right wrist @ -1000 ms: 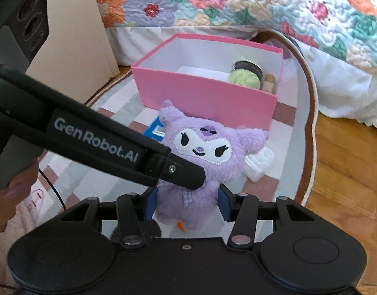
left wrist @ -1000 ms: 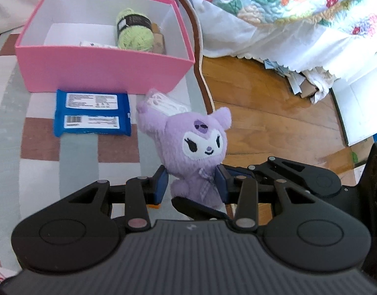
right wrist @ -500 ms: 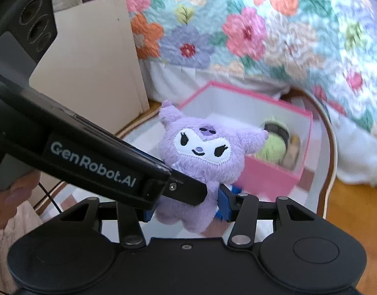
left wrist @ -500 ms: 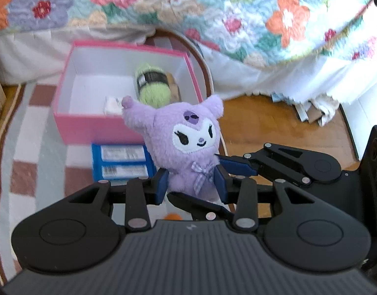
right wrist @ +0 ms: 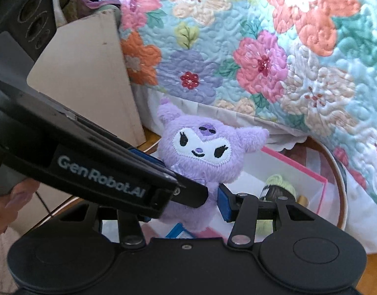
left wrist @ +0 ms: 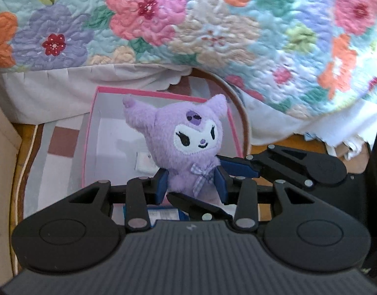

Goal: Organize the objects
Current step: 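Carry the plush doll with the left tool over the pink box, then lower the doll into the box and open the left tool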

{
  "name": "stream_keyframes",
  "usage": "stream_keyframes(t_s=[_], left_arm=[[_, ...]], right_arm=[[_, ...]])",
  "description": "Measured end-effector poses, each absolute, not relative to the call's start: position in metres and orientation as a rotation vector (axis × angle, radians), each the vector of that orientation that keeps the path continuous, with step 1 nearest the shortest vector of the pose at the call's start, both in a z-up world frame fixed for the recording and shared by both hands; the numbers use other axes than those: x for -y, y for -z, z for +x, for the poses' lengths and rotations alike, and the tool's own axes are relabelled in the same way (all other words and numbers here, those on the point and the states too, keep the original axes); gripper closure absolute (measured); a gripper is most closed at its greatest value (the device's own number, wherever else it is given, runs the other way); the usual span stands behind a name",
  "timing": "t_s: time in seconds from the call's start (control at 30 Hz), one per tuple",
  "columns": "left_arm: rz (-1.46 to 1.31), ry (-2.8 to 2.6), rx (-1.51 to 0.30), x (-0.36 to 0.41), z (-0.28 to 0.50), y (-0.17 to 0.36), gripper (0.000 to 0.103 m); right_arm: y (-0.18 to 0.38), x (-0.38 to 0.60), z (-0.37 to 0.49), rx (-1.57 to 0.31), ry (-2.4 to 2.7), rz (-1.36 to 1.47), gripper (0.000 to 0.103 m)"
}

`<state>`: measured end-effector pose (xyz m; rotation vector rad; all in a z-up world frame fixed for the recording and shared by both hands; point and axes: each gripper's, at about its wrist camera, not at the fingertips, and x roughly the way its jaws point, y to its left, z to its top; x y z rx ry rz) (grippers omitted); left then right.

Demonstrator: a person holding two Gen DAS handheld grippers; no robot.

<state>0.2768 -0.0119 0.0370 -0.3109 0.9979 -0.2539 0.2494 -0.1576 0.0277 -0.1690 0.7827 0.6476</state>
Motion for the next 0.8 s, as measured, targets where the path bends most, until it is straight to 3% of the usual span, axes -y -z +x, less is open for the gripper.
stream_keyframes(t_s=[0.43,0.8], left_arm=[[-0.474,0.174,-1.062,0.002,0.361,0.08,0.064],[-0.566,0.154,-1.135,-0.01,0.392,0.127,0.065]], right_arm=[[0.079,0.172,0.349,-0.989,-0.547,0.101,0.049],[0.117,0.167,0.395,-1.133,-0.51,0.119,0.048]])
